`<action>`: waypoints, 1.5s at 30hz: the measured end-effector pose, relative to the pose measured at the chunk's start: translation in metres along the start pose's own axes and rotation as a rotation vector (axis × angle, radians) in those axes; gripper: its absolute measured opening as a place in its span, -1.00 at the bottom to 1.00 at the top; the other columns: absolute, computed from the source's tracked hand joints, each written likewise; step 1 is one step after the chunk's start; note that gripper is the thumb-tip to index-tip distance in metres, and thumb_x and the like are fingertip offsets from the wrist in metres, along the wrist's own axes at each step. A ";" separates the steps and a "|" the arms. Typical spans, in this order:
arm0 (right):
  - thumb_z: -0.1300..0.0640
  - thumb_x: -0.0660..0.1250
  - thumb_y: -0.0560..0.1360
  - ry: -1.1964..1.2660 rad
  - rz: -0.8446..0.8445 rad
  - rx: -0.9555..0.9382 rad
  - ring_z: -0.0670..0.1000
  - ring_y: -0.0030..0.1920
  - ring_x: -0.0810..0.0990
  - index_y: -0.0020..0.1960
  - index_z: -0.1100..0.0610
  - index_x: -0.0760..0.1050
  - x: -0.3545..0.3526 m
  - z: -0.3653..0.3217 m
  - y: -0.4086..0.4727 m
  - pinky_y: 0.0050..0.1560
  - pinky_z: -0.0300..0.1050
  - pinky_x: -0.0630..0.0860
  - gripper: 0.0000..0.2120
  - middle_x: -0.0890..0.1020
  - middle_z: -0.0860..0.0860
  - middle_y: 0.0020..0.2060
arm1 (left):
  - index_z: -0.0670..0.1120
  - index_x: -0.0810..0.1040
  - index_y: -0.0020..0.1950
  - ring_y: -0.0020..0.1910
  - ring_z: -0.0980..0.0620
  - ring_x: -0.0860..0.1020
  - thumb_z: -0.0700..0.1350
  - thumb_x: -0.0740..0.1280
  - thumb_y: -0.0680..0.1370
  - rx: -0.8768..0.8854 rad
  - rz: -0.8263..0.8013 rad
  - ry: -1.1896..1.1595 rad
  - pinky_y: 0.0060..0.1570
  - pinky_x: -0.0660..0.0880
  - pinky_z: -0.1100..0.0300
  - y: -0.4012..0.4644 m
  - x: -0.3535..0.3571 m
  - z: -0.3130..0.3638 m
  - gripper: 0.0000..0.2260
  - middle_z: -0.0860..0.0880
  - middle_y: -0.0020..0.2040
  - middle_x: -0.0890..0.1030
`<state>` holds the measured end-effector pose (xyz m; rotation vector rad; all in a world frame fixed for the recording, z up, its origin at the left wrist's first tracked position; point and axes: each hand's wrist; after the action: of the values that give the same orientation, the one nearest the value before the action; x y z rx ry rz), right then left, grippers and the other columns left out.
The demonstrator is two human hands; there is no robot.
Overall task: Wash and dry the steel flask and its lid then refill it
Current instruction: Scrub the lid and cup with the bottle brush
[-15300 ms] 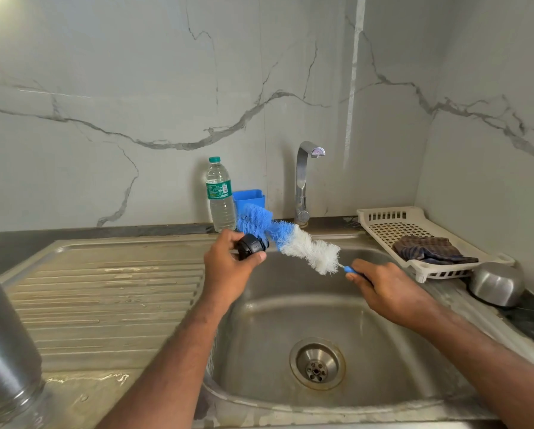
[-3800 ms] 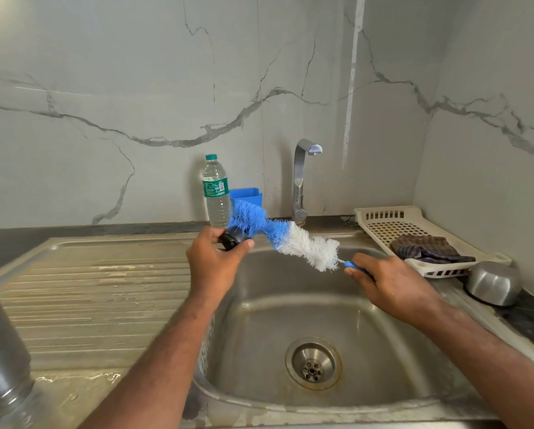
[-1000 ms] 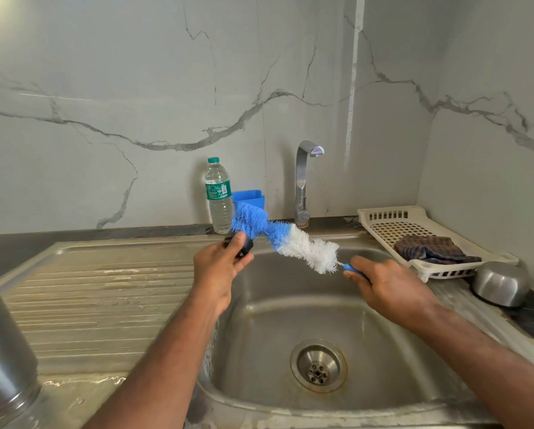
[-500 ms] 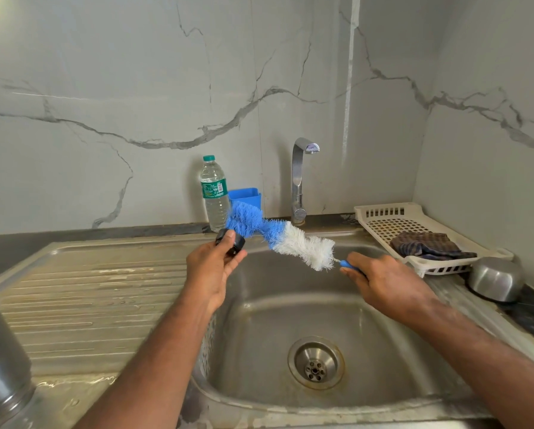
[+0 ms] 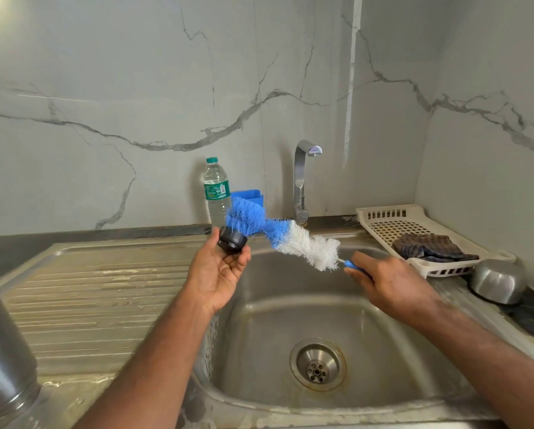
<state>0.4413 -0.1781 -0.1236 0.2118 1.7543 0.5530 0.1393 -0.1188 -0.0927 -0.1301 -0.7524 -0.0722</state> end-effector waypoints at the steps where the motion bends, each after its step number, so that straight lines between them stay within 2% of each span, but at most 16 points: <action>1: -0.22 0.06 0.64 0.010 -0.004 -0.006 -0.05 -0.41 0.42 -0.14 -0.10 0.22 0.002 -0.002 0.000 -0.41 -0.09 0.24 -0.73 0.43 -0.06 -0.44 | -0.33 0.51 0.26 -0.29 0.00 0.59 0.09 0.25 0.67 -0.012 -0.016 0.033 -0.36 0.59 0.29 -0.002 0.003 -0.004 -0.53 -0.23 -0.12 0.60; 4: -0.22 0.07 0.63 0.059 0.012 -0.007 0.02 -0.41 0.43 -0.15 -0.12 0.19 0.005 -0.002 0.001 -0.41 -0.06 0.29 -0.74 0.42 -0.06 -0.44 | -0.34 0.50 0.28 -0.27 0.00 0.61 0.08 0.26 0.66 0.009 -0.035 0.052 -0.33 0.61 0.28 -0.005 0.009 -0.007 -0.52 -0.23 -0.11 0.61; 7: -0.20 0.10 0.64 0.065 0.029 -0.009 -0.06 -0.43 0.41 -0.17 -0.11 0.23 -0.003 0.007 -0.001 -0.44 -0.06 0.27 -0.72 0.44 -0.06 -0.44 | -0.34 0.48 0.31 -0.25 0.00 0.63 0.08 0.27 0.66 0.051 -0.033 -0.004 -0.31 0.61 0.28 -0.003 0.003 0.002 -0.51 -0.24 -0.07 0.61; 9: -0.19 0.12 0.65 0.060 0.018 -0.009 -0.06 -0.42 0.41 -0.17 -0.10 0.24 -0.003 0.007 -0.002 -0.43 -0.08 0.25 -0.72 0.45 -0.05 -0.44 | -0.34 0.49 0.30 -0.27 0.02 0.62 0.10 0.25 0.66 0.037 -0.055 0.022 -0.33 0.61 0.29 -0.005 0.004 0.001 -0.50 -0.22 -0.12 0.61; 11: -0.20 0.11 0.65 0.071 0.008 -0.004 -0.04 -0.41 0.43 -0.16 -0.09 0.24 0.001 0.001 -0.001 -0.42 -0.04 0.29 -0.73 0.45 -0.05 -0.44 | -0.34 0.49 0.29 -0.29 0.02 0.61 0.10 0.24 0.66 0.016 -0.072 0.060 -0.33 0.61 0.29 -0.009 0.010 -0.005 -0.51 -0.22 -0.15 0.61; 15: -0.18 0.14 0.65 0.137 -0.008 0.024 -0.01 -0.39 0.46 -0.20 -0.11 0.23 0.003 0.003 0.000 -0.37 0.04 0.39 -0.71 0.47 -0.02 -0.42 | -0.34 0.49 0.31 -0.23 0.00 0.65 0.08 0.28 0.65 0.044 -0.056 -0.002 -0.28 0.63 0.28 -0.007 0.009 -0.001 -0.51 -0.24 -0.06 0.60; 23: -0.17 0.16 0.64 0.173 -0.009 0.022 -0.03 -0.41 0.41 -0.24 -0.12 0.23 0.002 0.004 0.000 -0.37 0.06 0.38 -0.68 0.44 -0.04 -0.46 | -0.32 0.49 0.28 -0.25 -0.01 0.64 0.11 0.24 0.66 0.006 -0.098 -0.004 -0.32 0.62 0.26 -0.010 0.016 -0.007 -0.51 -0.22 -0.14 0.62; 28: -0.19 0.16 0.64 0.125 -0.041 0.016 -0.04 -0.39 0.45 -0.22 -0.12 0.24 0.001 0.005 -0.003 -0.35 0.04 0.41 -0.70 0.46 -0.03 -0.44 | -0.33 0.50 0.27 -0.17 -0.09 0.67 0.08 0.19 0.69 -0.053 -0.113 0.040 -0.29 0.63 0.23 -0.012 0.012 -0.003 -0.54 -0.33 0.05 0.65; 31: -0.19 0.15 0.64 0.112 -0.044 0.016 -0.04 -0.39 0.47 -0.17 -0.07 0.28 0.002 0.004 -0.003 -0.35 0.04 0.42 -0.71 0.48 -0.03 -0.43 | -0.30 0.51 0.23 -0.20 -0.05 0.60 0.08 0.23 0.67 -0.051 -0.073 0.084 -0.33 0.62 0.20 -0.012 0.013 -0.003 -0.56 -0.24 -0.09 0.61; 34: -0.19 0.15 0.65 0.096 -0.056 0.024 -0.04 -0.40 0.46 -0.17 -0.06 0.28 0.000 0.006 -0.004 -0.36 -0.01 0.39 -0.71 0.47 -0.04 -0.44 | -0.26 0.52 0.15 -0.21 -0.03 0.57 0.03 0.31 0.64 -0.017 -0.026 0.150 -0.33 0.62 0.21 -0.007 0.010 -0.003 -0.66 -0.19 -0.13 0.57; 39: -0.18 0.14 0.65 0.081 -0.044 0.037 -0.04 -0.39 0.47 -0.15 -0.05 0.29 0.002 0.001 -0.002 -0.37 0.00 0.40 -0.72 0.48 -0.04 -0.42 | -0.23 0.50 0.25 -0.29 0.00 0.56 0.10 0.25 0.66 -0.043 -0.115 0.315 -0.29 0.55 0.18 -0.010 0.009 -0.007 -0.59 -0.16 -0.20 0.61; 45: -0.20 0.13 0.63 0.120 -0.028 0.010 -0.06 -0.42 0.43 -0.22 -0.14 0.25 -0.002 0.012 -0.003 -0.38 0.01 0.40 -0.71 0.44 -0.05 -0.46 | -0.22 0.42 0.28 -0.49 0.07 0.40 0.17 0.15 0.67 -0.024 -0.143 0.057 -0.47 0.42 0.22 0.002 -0.001 0.007 -0.54 -0.15 -0.26 0.50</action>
<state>0.4534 -0.1787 -0.1250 0.1639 1.8737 0.5465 0.1341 -0.1160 -0.0887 -0.0963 -0.7030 -0.2202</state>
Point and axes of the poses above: each hand's wrist, its own y-axis towards the middle knuckle, its own x-axis out of the palm, z = x × y
